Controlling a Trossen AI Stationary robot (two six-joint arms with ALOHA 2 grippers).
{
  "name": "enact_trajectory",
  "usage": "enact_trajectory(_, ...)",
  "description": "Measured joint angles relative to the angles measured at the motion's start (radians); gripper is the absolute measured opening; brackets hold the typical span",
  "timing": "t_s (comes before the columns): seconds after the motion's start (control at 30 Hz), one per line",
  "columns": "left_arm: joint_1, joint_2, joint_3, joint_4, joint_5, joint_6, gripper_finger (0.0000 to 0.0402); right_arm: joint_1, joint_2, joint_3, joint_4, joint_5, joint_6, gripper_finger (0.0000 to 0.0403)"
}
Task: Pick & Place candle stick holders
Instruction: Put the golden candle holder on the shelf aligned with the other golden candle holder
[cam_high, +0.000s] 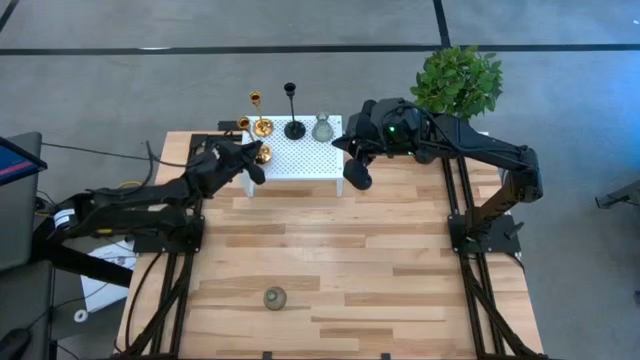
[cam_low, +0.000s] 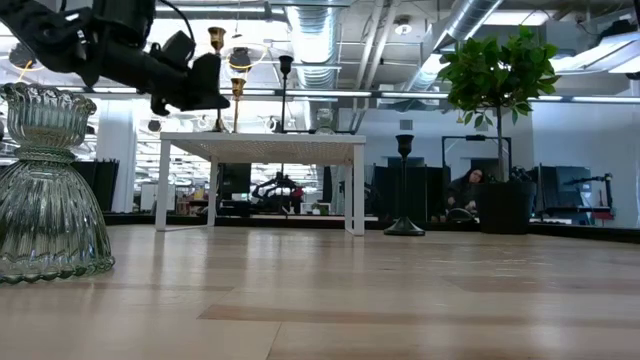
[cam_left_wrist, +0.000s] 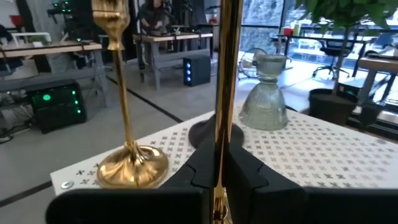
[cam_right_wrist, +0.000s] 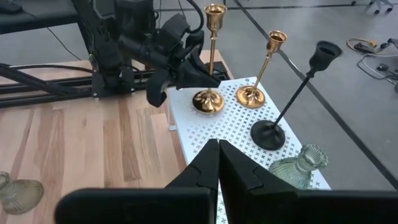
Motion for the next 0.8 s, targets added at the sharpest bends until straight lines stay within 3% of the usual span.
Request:
enact_trajectory(0.53, 0.012, 0.096, 0.004, 0.047, -0.008, 0.006, 0.0015, -0.007, 0.0, 0.0, 0.001, 0.0, -0.005, 0.0)
enact_trajectory(0.8, 0.012, 0.099, 0.0, 0.031, -0.089, 0.008, 0.0086, -0.012, 0.0, 0.0, 0.0, 0.0, -0.005, 0.0)
